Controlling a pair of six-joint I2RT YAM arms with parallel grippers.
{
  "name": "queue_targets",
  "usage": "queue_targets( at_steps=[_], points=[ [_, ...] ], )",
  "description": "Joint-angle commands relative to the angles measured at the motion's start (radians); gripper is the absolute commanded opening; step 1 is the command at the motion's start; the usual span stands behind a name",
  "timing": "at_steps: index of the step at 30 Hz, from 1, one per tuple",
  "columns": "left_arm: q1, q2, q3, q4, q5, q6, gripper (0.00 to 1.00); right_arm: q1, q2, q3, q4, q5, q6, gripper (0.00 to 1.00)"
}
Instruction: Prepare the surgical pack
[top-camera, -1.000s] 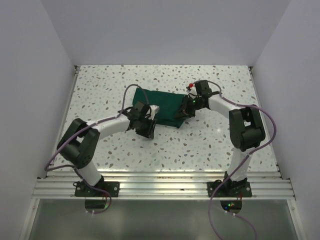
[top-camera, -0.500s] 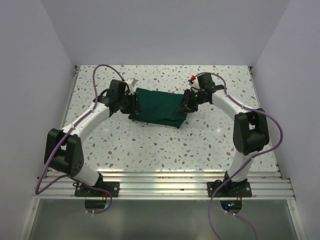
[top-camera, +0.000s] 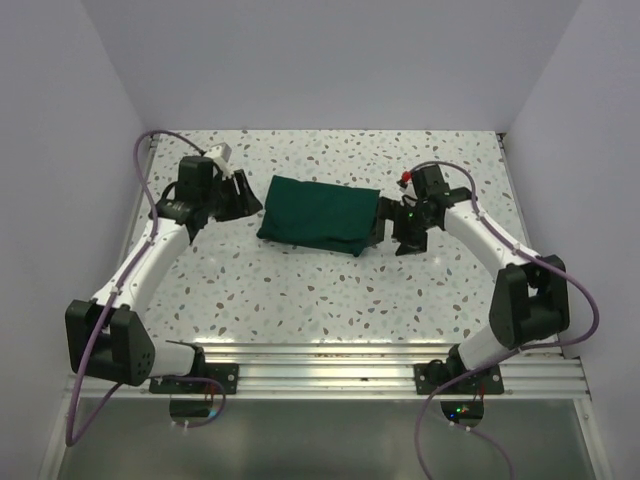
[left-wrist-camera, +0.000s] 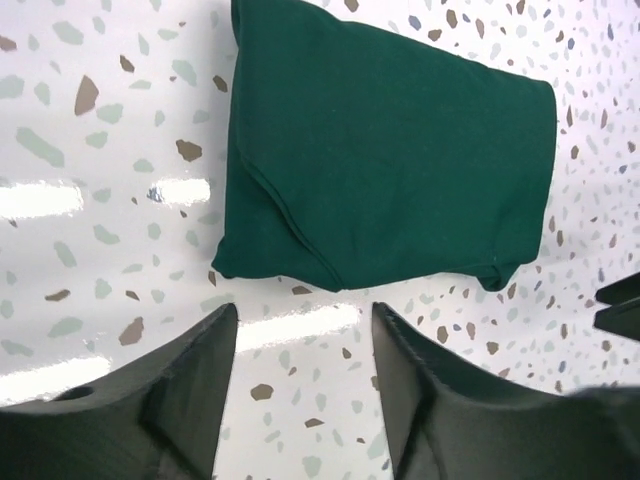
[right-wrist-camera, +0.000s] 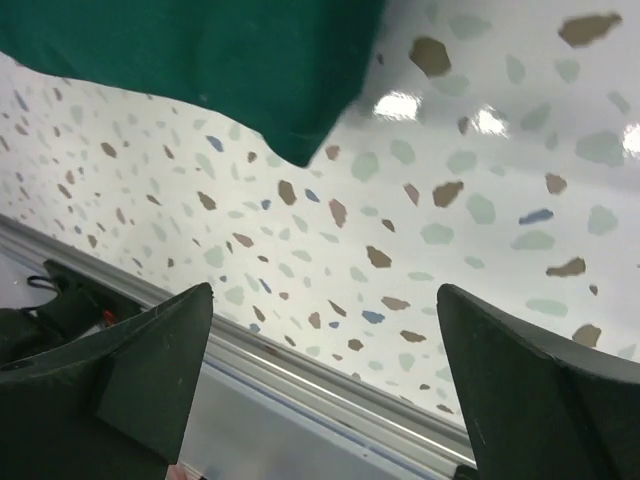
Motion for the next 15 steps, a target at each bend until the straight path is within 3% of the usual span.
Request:
queue_targets(
  at_steps=[1, 9, 12, 15],
  points=[
    [0.016, -0.031, -0.047, 0.023, 0.049, -0.053, 0.62, -0.003, -0.072, -0.088, -0.085, 0.105, -0.024, 0.99],
    [0.016, -0.150, -0.179, 0.078, 0.116, -0.113, 0.84, -0.004, -0.223, -0.264, 0.041, 0.069, 0.027, 0.99],
    [0.016, -0.204, -0.266, 0.133, 0.167, -0.177, 0.88, -0.004, -0.262, -0.358, 0.197, -0.043, 0.053, 0.99],
    [0.016, -0.287, -0.376, 0.240, 0.241, -0.257, 1.00, -0.003, -0.363, -0.444, 0.349, -0.080, 0.082, 0.99]
  ],
)
